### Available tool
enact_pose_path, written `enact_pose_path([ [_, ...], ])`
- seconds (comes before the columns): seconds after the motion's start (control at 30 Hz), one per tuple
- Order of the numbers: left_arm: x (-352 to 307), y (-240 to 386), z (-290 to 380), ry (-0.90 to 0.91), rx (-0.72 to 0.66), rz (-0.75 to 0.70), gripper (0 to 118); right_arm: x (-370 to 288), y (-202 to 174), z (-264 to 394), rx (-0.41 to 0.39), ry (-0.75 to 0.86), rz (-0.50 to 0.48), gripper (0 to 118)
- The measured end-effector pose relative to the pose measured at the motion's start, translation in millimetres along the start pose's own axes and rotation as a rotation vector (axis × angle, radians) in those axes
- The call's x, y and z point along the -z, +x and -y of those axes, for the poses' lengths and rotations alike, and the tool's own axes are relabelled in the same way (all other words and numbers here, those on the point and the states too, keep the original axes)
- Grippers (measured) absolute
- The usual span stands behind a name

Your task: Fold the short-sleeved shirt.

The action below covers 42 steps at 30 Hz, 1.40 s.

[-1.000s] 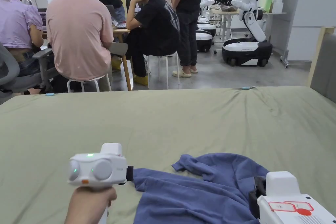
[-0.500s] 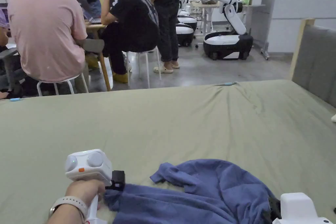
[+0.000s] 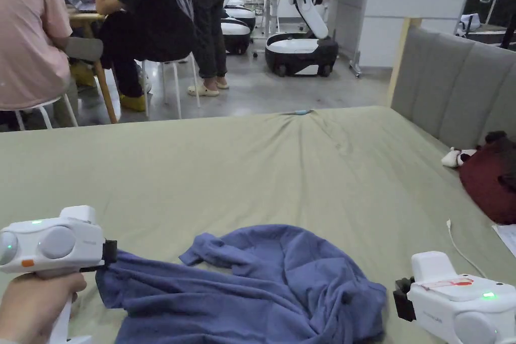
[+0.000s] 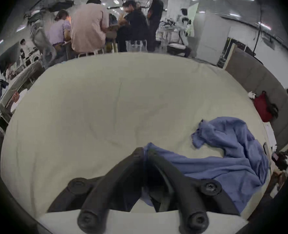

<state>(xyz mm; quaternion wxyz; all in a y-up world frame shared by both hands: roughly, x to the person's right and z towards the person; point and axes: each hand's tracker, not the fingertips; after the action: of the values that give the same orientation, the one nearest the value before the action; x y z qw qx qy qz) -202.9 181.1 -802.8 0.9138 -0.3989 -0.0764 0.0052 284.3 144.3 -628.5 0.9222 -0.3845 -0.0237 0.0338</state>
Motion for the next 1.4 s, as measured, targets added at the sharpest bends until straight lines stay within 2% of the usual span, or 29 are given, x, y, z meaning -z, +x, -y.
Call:
enact_pose_path([
  [0.03, -7.4, 0.9, 2.5, 0.012, 0.004, 0.002, 1, 10.5, -1.6, -2.5, 0.002, -0.011, -0.019, 34],
  [0.07, -13.2, 0.9, 4.4, 0.019, 0.002, 0.007, 1, 21.0, -0.4, -5.0, -0.001, -0.008, -0.018, 74],
  [0.1, -18.3, 0.4, 6.0, 0.026, -0.007, 0.015, 1, 32.3, -3.7, -6.3, -0.019, -0.017, -0.015, 109],
  [0.13, -20.7, -0.5, 4.1, 0.029, -0.012, 0.025, 1, 42.8, -7.5, -6.5, -0.039, -0.026, -0.018, 117],
  [0.17, -24.4, -0.4, 4.7, 0.031, -0.012, 0.031, 1, 48.0, -10.9, -9.8, -0.067, 0.006, -0.03, 110],
  [0.23, -29.6, 1.5, 6.5, 0.036, -0.008, 0.029, 1, 70.6, -13.3, -14.5, -0.085, -0.111, -0.024, 110],
  [0.27, -27.6, -0.1, 3.8, 0.037, -0.003, 0.027, 1, 81.0, -14.2, -14.1, -0.095, -0.164, -0.019, 106],
  [0.3, -28.2, 0.6, 4.2, 0.034, 0.006, 0.022, 1, 87.1, -15.3, -10.9, -0.099, -0.203, 0.0, 86],
  [0.33, -29.1, 1.5, 5.4, 0.031, 0.021, 0.015, 1, 97.8, -12.9, -4.5, -0.098, -0.227, -0.025, 51],
  [0.37, -30.6, 2.6, 7.3, 0.028, 0.048, 0.002, 1, 95.6, -10.6, -1.3, -0.054, -0.199, -0.09, 40],
  [0.4, -28.9, 0.9, 7.0, 0.032, 0.072, -0.018, 1, 86.3, -8.0, -3.4, -0.026, -0.153, -0.055, 10],
  [0.43, -31.3, 0.9, 8.7, 0.044, 0.1, -0.032, 1, 80.3, -4.2, -6.1, 0.008, -0.161, -0.074, 3],
  [0.5, -37.8, -0.1, 11.3, 0.063, 0.149, -0.044, 1, 61.0, -2.5, -8.5, 0.059, -0.17, -0.109, 3],
  [0.6, -49.4, -7.5, 5.6, 0.099, 0.2, -0.112, 1, 25.1, -14.2, -28.2, -0.049, -0.096, -0.041, 3],
  [0.73, -86.1, -24.0, -10.0, 0.228, 0.229, -0.208, 1, -26.8, -27.5, -79.0, -0.063, 0.077, -0.005, 3],
  [1.0, -164.4, -78.0, -66.3, 0.376, 0.286, -0.424, 1, -110.8, -60.8, -203.7, -0.12, 0.429, 0.189, 3],
  [1.2, -209.5, -120.7, -127.6, 0.461, 0.196, -0.486, 1, -141.2, -61.9, -289.4, -0.134, 0.568, 0.335, 3],
  [1.4, -227.7, -136.5, -195.8, 0.53, 0.15, -0.54, 1, -149.9, -66.1, -349.8, -0.148, 0.612, 0.417, 3],
])
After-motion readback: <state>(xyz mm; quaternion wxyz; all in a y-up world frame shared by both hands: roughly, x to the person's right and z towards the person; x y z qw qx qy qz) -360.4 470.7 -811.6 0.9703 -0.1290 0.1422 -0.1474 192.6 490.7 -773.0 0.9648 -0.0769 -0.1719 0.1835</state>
